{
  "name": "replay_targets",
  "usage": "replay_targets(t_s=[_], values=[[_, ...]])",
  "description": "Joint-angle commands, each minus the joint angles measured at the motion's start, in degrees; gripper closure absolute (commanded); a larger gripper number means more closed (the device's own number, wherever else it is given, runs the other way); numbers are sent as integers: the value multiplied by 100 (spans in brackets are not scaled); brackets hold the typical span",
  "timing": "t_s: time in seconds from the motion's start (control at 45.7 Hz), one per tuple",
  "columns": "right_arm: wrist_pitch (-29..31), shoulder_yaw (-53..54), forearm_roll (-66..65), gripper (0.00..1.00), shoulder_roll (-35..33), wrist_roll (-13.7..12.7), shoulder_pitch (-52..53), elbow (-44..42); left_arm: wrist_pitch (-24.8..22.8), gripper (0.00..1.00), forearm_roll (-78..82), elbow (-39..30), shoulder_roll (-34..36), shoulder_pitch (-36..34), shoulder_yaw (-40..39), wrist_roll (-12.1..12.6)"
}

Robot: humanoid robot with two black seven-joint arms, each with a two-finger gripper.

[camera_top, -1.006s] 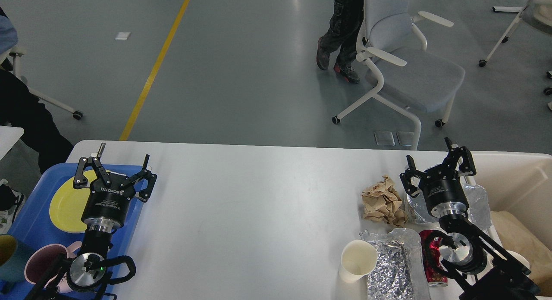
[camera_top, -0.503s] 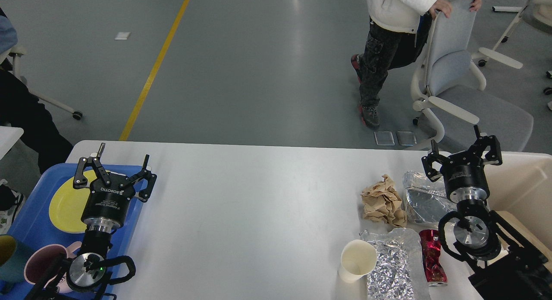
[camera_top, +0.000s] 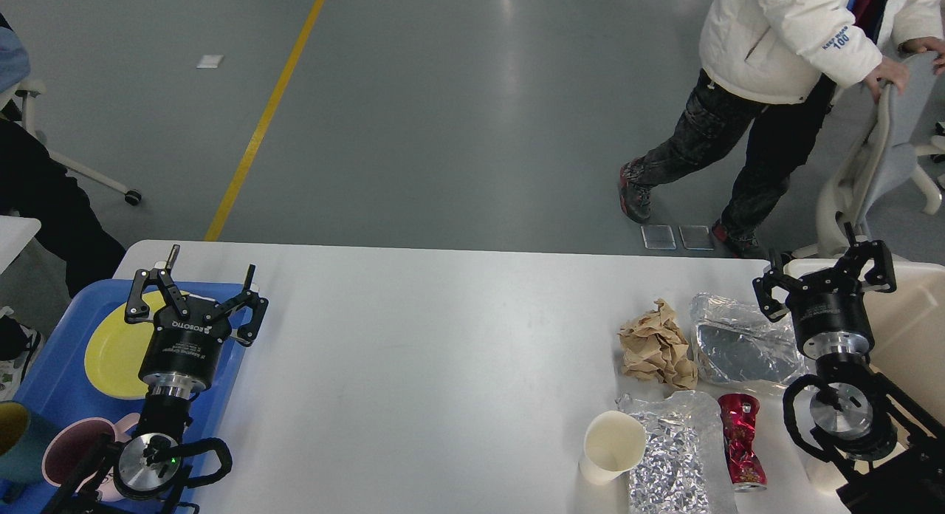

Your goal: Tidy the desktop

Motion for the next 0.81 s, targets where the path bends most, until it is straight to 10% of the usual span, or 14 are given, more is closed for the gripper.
replay_targets(t_s=[0.0,0.787], values=[[44,-94,1,0,57,-36,-108,28,2,4,5,0,-1,4,0,-2],[387,-709,1,0,57,-326,498,99,2,4,-3,0,-1,4,0,6]])
